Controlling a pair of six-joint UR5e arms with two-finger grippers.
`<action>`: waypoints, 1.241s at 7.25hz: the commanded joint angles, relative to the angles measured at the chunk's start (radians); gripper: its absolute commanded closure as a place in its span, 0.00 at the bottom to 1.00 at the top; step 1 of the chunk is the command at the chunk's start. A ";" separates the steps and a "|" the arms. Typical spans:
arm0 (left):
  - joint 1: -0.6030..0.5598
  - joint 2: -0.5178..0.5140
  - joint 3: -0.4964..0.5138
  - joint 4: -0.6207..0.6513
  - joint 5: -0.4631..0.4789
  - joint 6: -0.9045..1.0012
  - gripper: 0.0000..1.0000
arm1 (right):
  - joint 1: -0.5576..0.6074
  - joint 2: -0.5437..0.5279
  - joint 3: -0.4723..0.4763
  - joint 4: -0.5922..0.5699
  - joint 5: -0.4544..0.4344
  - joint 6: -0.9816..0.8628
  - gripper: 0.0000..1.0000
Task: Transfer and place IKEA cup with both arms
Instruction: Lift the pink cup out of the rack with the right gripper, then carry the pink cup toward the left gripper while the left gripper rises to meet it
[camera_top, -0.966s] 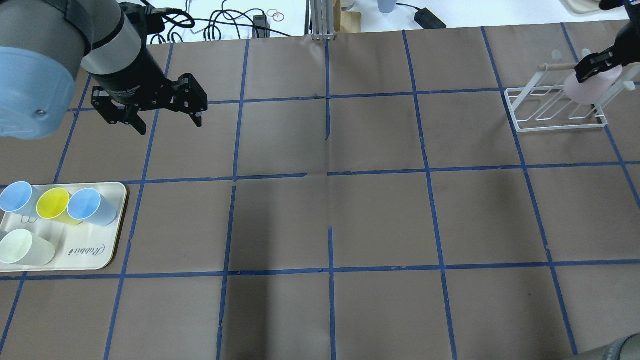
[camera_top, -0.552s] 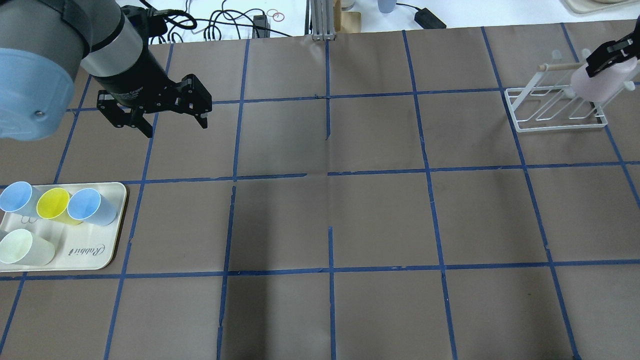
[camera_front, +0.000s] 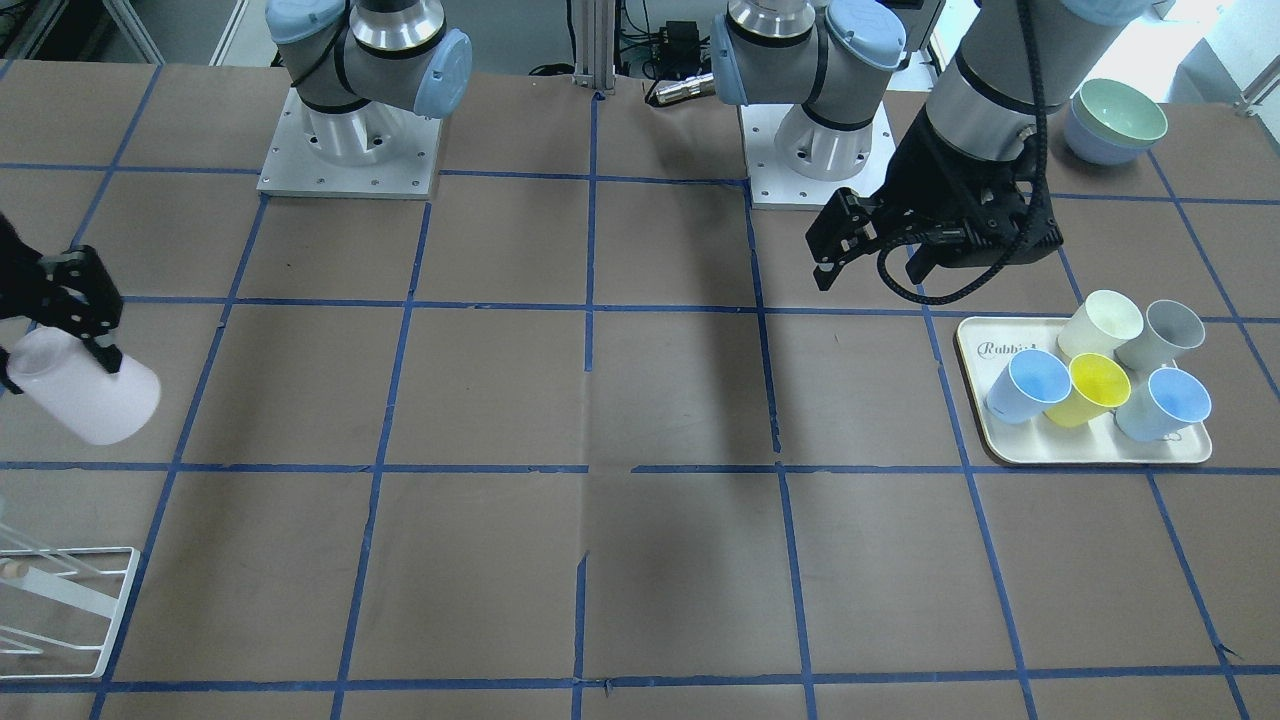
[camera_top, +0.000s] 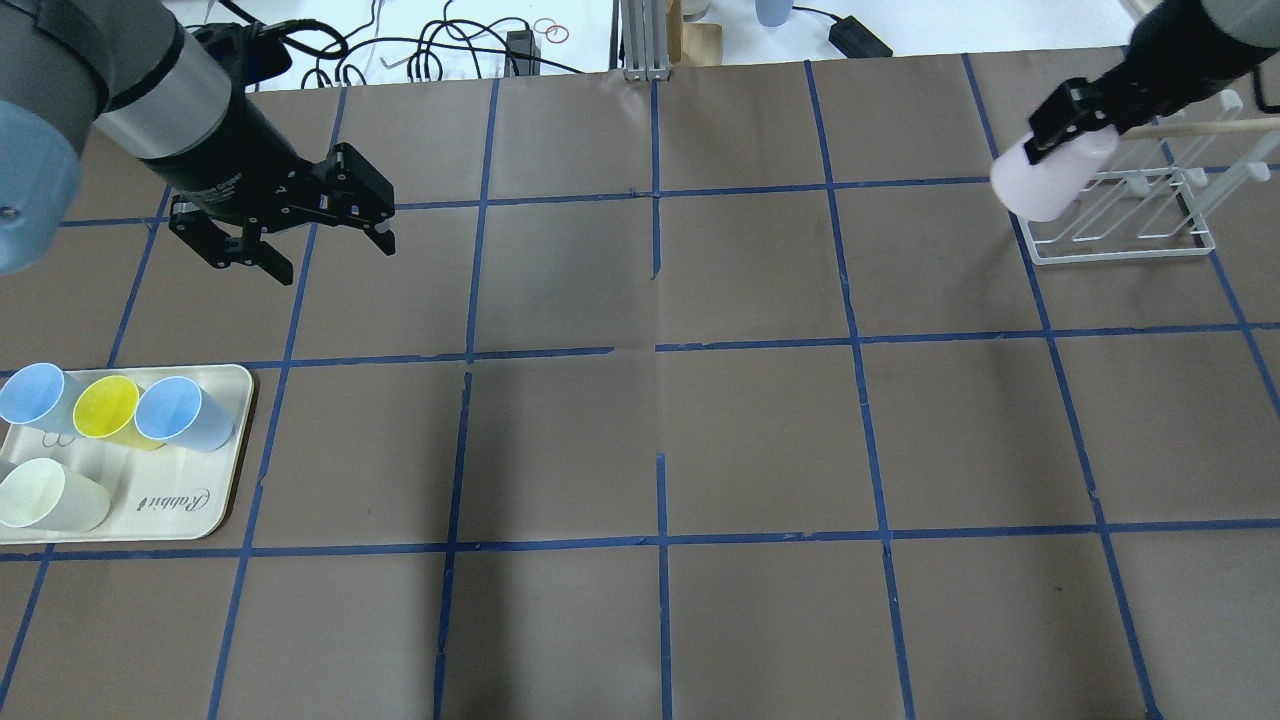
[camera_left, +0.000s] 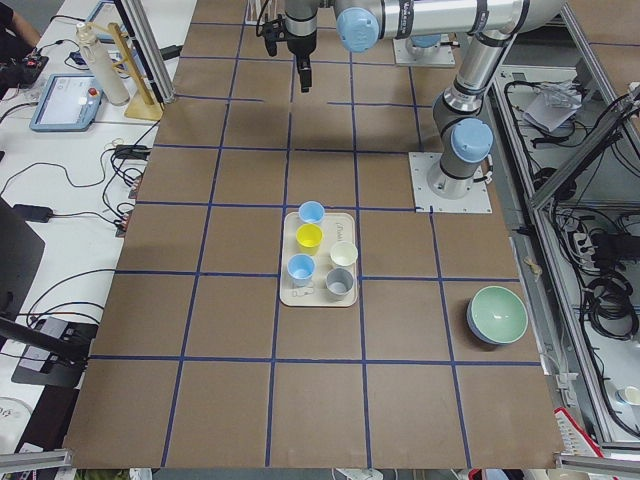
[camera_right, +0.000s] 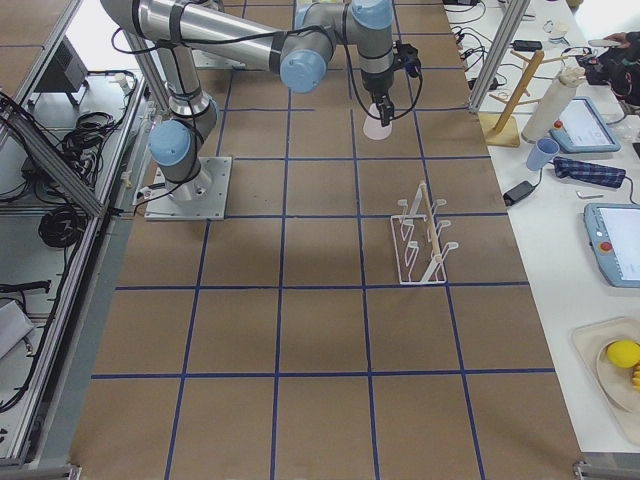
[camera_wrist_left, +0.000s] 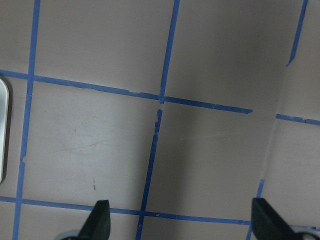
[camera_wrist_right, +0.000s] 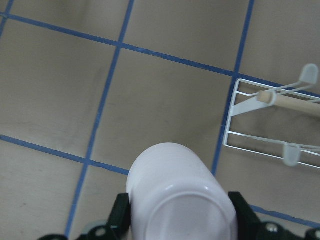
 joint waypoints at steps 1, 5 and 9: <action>0.105 0.001 -0.001 -0.061 -0.123 0.134 0.00 | 0.136 0.000 0.002 0.009 0.149 0.174 1.00; 0.307 -0.001 -0.091 -0.180 -0.423 0.418 0.00 | 0.234 0.008 0.013 0.004 0.688 0.446 1.00; 0.287 -0.004 -0.238 -0.172 -0.805 0.471 0.00 | 0.228 0.049 0.084 0.066 1.223 0.563 1.00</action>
